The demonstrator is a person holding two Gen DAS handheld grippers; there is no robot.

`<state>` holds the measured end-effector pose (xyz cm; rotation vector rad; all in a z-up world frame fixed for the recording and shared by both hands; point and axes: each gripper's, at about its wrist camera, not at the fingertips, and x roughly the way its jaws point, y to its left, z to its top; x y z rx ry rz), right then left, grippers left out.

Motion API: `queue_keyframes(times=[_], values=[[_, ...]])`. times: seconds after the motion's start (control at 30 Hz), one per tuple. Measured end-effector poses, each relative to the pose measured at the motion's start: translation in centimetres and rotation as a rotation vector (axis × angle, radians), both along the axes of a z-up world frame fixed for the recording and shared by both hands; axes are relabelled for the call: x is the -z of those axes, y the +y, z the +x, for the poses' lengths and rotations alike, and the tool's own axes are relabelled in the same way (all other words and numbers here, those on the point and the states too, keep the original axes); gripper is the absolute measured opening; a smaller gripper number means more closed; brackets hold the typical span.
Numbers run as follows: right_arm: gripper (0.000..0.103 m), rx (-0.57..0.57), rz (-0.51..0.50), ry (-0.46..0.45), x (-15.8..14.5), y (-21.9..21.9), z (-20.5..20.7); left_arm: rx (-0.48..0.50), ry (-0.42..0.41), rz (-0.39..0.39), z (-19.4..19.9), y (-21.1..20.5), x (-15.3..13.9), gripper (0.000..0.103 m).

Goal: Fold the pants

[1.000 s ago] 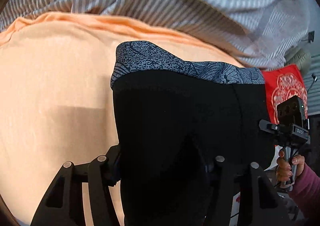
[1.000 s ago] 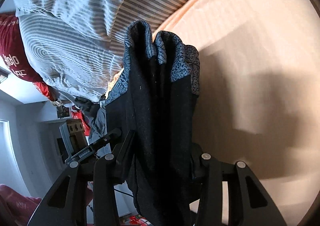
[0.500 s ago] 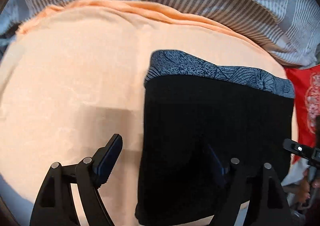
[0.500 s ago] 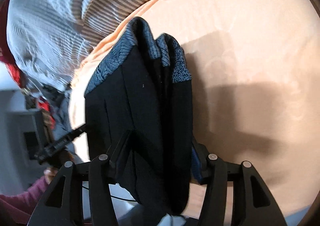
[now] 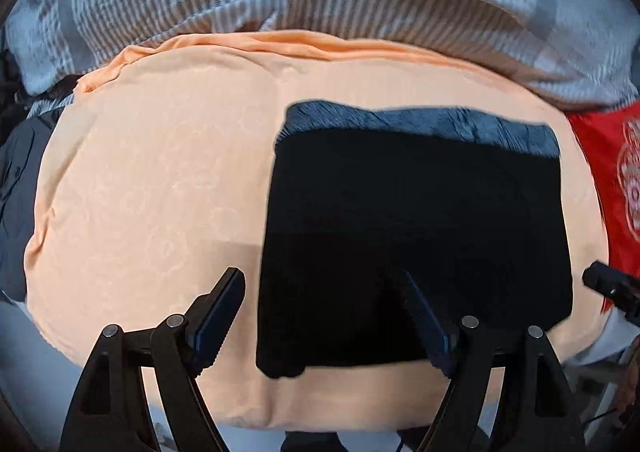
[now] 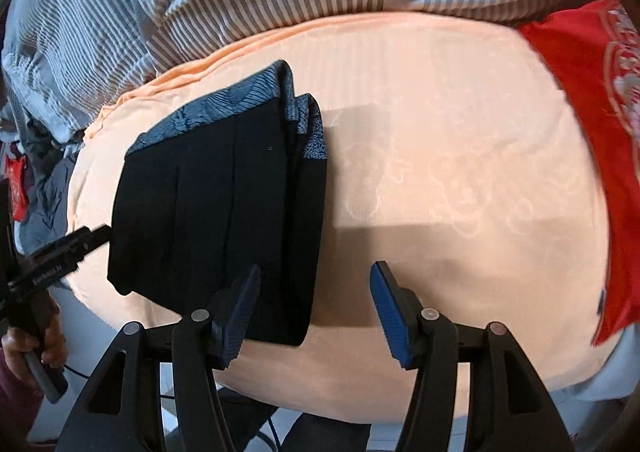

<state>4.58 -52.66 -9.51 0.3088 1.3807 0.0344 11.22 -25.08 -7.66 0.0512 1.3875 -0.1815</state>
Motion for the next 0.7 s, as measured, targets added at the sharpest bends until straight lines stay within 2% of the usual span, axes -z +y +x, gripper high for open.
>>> queue_keyframes(times=[0.2, 0.27, 0.33, 0.37, 0.4, 0.43, 0.7], values=[[0.062, 0.04, 0.017, -0.01, -1.6, 3.1, -1.7, 0.071, 0.035, 0.014, -1.9, -0.6, -0.9, 0.082], [0.065, 0.051, 0.022, -0.003, -2.1, 4.4, -2.1, 0.097, 0.039, 0.024, -2.6, -0.8, -1.6, 0.082], [0.074, 0.057, 0.007, -0.005, -2.8, 5.5, -2.3, 0.114, 0.033, 0.033, -3.2, -0.9, -2.2, 0.082], [0.075, 0.058, 0.004, -0.006, -3.0, 6.0, -2.4, 0.122, 0.028, 0.046, -3.4, -1.0, -2.6, 0.085], [0.076, 0.058, 0.001, -0.004, -3.2, 6.5, -2.5, 0.126, 0.027, 0.053, -3.5, -0.9, -2.7, 0.1], [0.079, 0.059, -0.008, -0.001, -3.4, 6.9, -2.6, 0.124, 0.023, 0.062, -3.7, -0.8, -3.0, 0.103], [0.084, 0.069, -0.079, 0.051, -4.3, 9.3, -3.0, 0.122, 0.032, 0.082, -4.1, -0.2, -4.0, 0.103]])
